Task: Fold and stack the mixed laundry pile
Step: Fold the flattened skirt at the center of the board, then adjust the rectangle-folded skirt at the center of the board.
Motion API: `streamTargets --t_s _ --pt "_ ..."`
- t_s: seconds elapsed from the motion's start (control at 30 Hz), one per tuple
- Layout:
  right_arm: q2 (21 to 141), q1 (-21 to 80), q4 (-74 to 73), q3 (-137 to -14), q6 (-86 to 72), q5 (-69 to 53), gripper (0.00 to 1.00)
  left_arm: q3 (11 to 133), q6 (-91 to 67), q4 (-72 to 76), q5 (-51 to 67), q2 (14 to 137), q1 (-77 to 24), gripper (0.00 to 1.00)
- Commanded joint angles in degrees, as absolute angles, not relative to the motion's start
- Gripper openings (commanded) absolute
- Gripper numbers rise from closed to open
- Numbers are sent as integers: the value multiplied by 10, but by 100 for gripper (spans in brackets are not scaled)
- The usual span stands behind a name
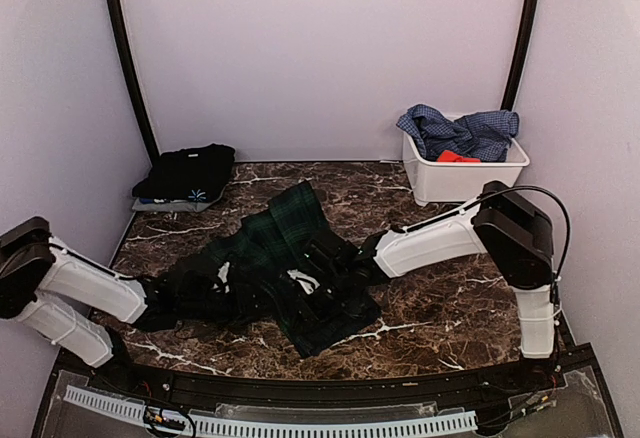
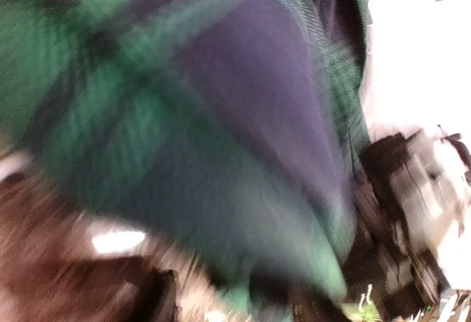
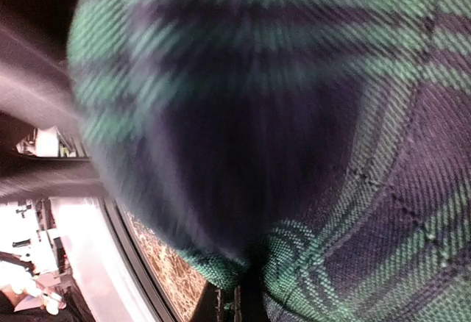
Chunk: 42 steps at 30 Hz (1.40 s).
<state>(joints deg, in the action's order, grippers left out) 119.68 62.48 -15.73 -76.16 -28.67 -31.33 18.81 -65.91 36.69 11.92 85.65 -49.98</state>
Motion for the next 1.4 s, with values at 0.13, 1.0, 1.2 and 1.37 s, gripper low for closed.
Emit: streamTargets --t_s 0.13,1.0,1.2,1.37 --pt "1212 636 -89 -708 -310 -329 1 194 -580 -77 -24 408 -471 81" --pt "988 522 -164 -607 -223 -265 31 362 -448 149 226 933 -268 50" --pt "1052 521 -81 -540 -246 -292 20 383 -430 143 244 960 -246 52" --pt "1054 543 -31 -484 -287 -306 19 408 -405 130 260 981 -244 53"
